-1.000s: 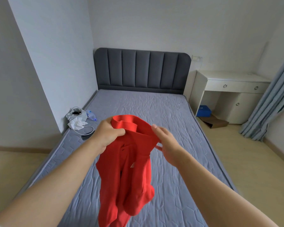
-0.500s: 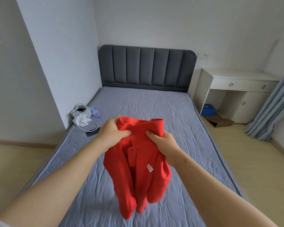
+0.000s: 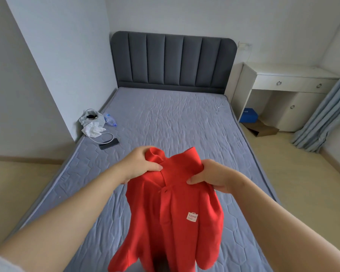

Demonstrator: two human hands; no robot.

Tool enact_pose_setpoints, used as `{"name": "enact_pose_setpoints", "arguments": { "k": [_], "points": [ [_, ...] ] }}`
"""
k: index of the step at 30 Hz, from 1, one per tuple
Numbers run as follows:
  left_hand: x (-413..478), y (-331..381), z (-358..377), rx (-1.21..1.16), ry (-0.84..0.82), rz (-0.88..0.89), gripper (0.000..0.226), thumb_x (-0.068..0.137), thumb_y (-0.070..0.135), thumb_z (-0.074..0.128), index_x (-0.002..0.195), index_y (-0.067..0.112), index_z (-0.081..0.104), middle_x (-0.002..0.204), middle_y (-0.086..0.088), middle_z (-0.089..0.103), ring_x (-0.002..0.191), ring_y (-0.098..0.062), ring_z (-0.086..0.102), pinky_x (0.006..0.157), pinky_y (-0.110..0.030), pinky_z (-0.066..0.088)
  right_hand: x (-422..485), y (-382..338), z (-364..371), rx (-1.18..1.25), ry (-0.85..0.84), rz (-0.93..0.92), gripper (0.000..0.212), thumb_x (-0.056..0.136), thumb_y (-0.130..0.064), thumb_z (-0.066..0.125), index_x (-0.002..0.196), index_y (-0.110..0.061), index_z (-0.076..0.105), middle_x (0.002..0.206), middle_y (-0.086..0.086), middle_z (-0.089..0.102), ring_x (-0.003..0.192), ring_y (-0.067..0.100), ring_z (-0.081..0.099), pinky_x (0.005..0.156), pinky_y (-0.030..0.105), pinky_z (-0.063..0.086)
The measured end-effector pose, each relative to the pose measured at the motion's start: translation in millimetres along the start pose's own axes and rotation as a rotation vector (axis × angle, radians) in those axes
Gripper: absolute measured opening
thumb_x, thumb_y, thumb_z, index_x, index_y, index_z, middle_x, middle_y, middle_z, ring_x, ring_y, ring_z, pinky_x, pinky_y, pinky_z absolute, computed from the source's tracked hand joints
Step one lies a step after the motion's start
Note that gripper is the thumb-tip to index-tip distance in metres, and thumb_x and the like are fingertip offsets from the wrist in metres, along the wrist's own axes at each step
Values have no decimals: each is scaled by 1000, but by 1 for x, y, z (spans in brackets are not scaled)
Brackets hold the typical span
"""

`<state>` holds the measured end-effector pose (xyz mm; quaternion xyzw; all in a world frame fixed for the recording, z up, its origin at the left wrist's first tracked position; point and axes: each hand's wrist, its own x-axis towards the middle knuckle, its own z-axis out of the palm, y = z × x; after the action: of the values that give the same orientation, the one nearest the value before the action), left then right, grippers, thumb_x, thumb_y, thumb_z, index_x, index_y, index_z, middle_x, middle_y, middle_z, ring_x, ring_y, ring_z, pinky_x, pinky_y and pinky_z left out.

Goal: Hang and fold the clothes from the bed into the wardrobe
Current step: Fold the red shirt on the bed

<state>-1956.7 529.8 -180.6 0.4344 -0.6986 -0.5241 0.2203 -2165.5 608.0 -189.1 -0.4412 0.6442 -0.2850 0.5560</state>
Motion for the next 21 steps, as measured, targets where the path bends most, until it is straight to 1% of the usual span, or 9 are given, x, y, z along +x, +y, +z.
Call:
{"name": "enact_pose_setpoints", "arguments": {
  "k": [3,6,8,10,11,14,17,19,21],
  "points": [
    [14,-34,21,35,-32,-78,28,73,2,73,80,27,64,74,10,68,66,-3,62,66,-16,48,17,33,2,-164,93,100,26,75,5,68,101,1,65,104,18,68,94,29,65,92,43,51],
    [31,-71,42,110,18,-125,28,72,8,75,75,31,60,69,14,63,63,1,56,64,-15,42,44,70,8,-286,210,181,22,77,-5,69,97,3,65,91,14,64,86,24,60,83,39,50],
    [46,-91,54,221,41,-130,27,72,13,76,68,30,56,61,15,56,58,2,50,54,-8,35,61,90,11,-424,290,247,20,80,-17,65,97,-6,66,95,11,62,98,28,58,84,39,46],
    [68,-107,62,348,52,-134,24,75,19,73,67,28,52,59,12,52,59,-5,48,50,-11,33,82,101,10,-543,389,289,23,84,-27,58,103,-16,64,109,11,57,109,33,52,87,39,44],
    [82,-111,64,404,68,-132,20,77,22,71,70,25,53,61,10,52,62,-11,50,51,-13,33,95,102,7,-522,429,289,23,84,-27,56,103,-17,64,112,12,55,107,34,53,86,39,45],
    [134,-110,67,544,210,-113,12,82,28,65,87,18,60,74,0,58,82,-26,56,64,-30,38,143,91,-8,-297,528,266,15,84,-23,51,91,-15,61,101,15,64,94,35,61,79,39,51],
    [193,-100,62,525,341,-49,14,86,23,60,99,18,62,84,-3,62,93,-29,58,66,-30,37,192,73,-25,-119,694,188,17,83,-17,49,93,-10,61,95,16,66,91,36,64,80,38,53],
    [229,-94,57,379,401,-25,27,86,16,60,113,18,60,108,-7,64,104,-27,57,77,-28,39,219,64,-37,-18,797,101,26,84,-13,50,108,-11,60,99,9,66,97,31,62,76,27,47],
    [253,-96,57,167,377,-21,59,84,9,63,136,22,41,139,-5,46,124,-20,45,98,-25,36,237,62,-43,167,762,6,56,86,-11,52,139,-17,37,110,1,56,93,20,62,76,21,45]
  ]
}}
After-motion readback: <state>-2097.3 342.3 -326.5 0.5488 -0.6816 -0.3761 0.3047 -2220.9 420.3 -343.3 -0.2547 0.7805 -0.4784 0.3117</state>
